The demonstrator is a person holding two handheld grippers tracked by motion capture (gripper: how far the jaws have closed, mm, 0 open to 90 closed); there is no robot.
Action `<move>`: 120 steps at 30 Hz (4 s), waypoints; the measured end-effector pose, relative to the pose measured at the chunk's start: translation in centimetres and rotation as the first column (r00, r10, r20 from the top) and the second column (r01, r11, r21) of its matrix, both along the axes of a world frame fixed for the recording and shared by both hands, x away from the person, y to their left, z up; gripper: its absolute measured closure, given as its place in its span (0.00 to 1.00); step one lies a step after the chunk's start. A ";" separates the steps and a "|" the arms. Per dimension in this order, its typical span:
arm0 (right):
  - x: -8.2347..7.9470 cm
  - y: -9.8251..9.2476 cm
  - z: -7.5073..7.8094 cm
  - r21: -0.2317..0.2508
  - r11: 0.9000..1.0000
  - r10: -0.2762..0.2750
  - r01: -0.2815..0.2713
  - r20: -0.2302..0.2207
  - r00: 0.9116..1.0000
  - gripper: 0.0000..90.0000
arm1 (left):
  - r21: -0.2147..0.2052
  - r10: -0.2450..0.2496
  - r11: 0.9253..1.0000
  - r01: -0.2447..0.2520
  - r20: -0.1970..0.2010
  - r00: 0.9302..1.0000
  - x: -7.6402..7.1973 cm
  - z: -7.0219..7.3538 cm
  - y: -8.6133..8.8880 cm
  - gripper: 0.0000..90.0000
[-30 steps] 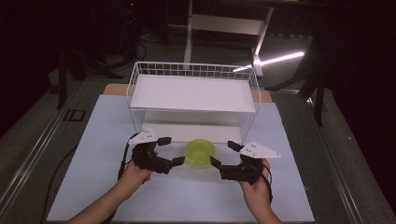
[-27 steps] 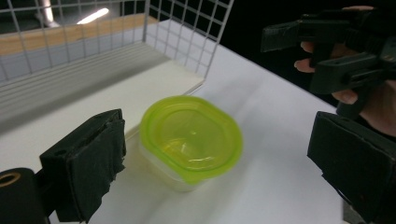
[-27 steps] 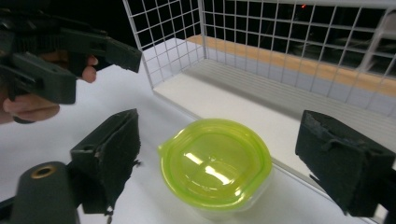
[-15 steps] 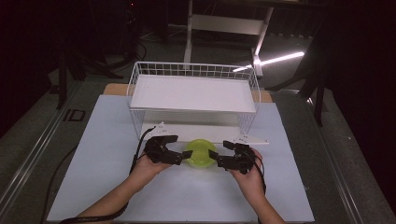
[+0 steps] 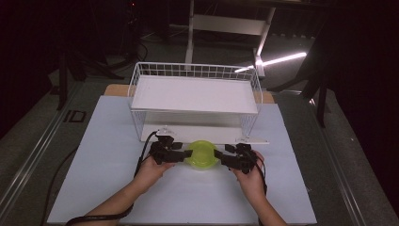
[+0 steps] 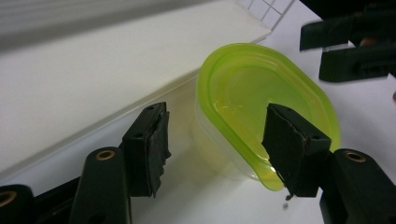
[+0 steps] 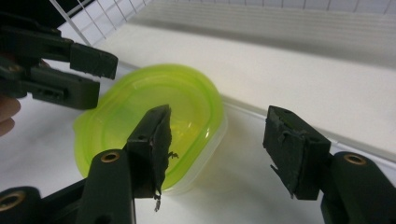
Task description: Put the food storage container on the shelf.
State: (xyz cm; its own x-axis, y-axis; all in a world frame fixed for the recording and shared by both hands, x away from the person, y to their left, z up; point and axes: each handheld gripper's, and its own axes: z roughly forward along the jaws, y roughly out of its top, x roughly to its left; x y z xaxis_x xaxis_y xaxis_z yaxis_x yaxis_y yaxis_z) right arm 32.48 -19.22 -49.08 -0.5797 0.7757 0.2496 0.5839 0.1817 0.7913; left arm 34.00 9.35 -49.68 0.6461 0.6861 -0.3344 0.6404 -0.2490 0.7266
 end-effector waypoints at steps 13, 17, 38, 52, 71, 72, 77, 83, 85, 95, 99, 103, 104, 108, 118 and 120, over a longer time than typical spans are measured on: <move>0.2 0.6 -1.0 -0.001 1.000 0.011 -0.011 -0.067 0.998 0.60 | -0.022 -0.046 0.999 0.045 -0.043 0.998 -0.1 -0.6 -0.3 0.67; 0.1 0.5 -1.0 0.011 1.000 0.005 -0.005 -0.083 0.997 0.62 | -0.015 -0.050 0.999 0.049 -0.049 0.998 -0.2 -0.5 -0.4 0.68; -2.3 0.8 -0.3 0.047 0.998 0.035 -0.029 -0.123 0.992 0.83 | -0.035 -0.047 0.998 0.045 -0.069 0.996 -2.9 -0.4 -0.2 0.81; -3.2 1.8 0.7 0.043 0.999 0.035 -0.032 -0.075 0.997 0.89 | -0.047 -0.008 0.999 0.006 -0.038 0.999 -3.5 0.7 0.8 0.90; -0.3 3.7 2.2 0.065 0.998 -0.001 0.003 -0.039 0.999 0.89 | -0.054 0.088 0.995 -0.083 0.086 0.992 -1.4 1.6 2.0 0.90; -0.1 3.7 2.0 0.065 0.998 -0.003 0.006 -0.040 0.999 0.89 | -0.050 0.092 0.995 -0.088 0.088 0.992 -1.3 1.4 2.0 0.90; 0.5 3.9 1.1 0.052 0.998 -0.017 0.019 -0.054 0.998 0.89 | -0.038 0.108 0.994 -0.105 0.081 0.991 -0.7 0.6 1.7 0.90; 1.4 4.1 0.8 0.048 0.998 -0.032 0.036 -0.069 0.997 0.89 | -0.038 0.132 0.991 -0.129 0.062 0.989 0.2 0.1 1.6 0.90; 1.7 4.1 0.5 0.047 0.998 -0.040 0.043 -0.079 0.996 0.89 | -0.035 0.137 0.990 -0.135 0.055 0.989 0.4 -0.1 1.6 0.90; 3.0 4.3 0.0 0.052 0.996 -0.067 0.071 -0.072 0.995 0.88 | -0.034 0.157 0.987 -0.154 0.085 0.984 1.6 -0.2 1.4 0.89; 3.4 4.5 0.3 0.047 0.996 -0.077 0.079 -0.053 0.996 0.87 | -0.056 0.159 0.987 -0.153 0.107 0.982 1.9 -0.3 1.5 0.88; 3.7 4.7 0.3 0.049 0.995 -0.086 0.088 -0.032 0.996 0.85 | -0.067 0.163 0.986 -0.155 0.147 0.976 2.0 -0.5 1.5 0.85; 3.7 4.7 0.3 0.037 0.995 -0.092 0.092 -0.015 0.996 0.84 | -0.060 0.165 0.986 -0.157 0.166 0.972 2.0 -0.5 1.5 0.84; 3.8 5.0 0.2 0.002 0.995 -0.103 0.103 0.048 0.994 0.81 | -0.066 0.184 0.982 -0.174 0.183 0.966 2.3 -0.6 1.4 0.82; 5.1 5.1 0.1 0.014 0.987 -0.160 0.159 0.055 0.986 0.74 | -0.125 0.250 0.965 -0.232 0.150 0.957 3.8 -1.1 1.6 0.67; 5.3 5.2 0.0 0.008 0.986 -0.166 0.166 0.062 0.984 0.72 | -0.106 0.252 0.966 -0.237 0.164 0.954 4.0 -1.0 1.4 0.62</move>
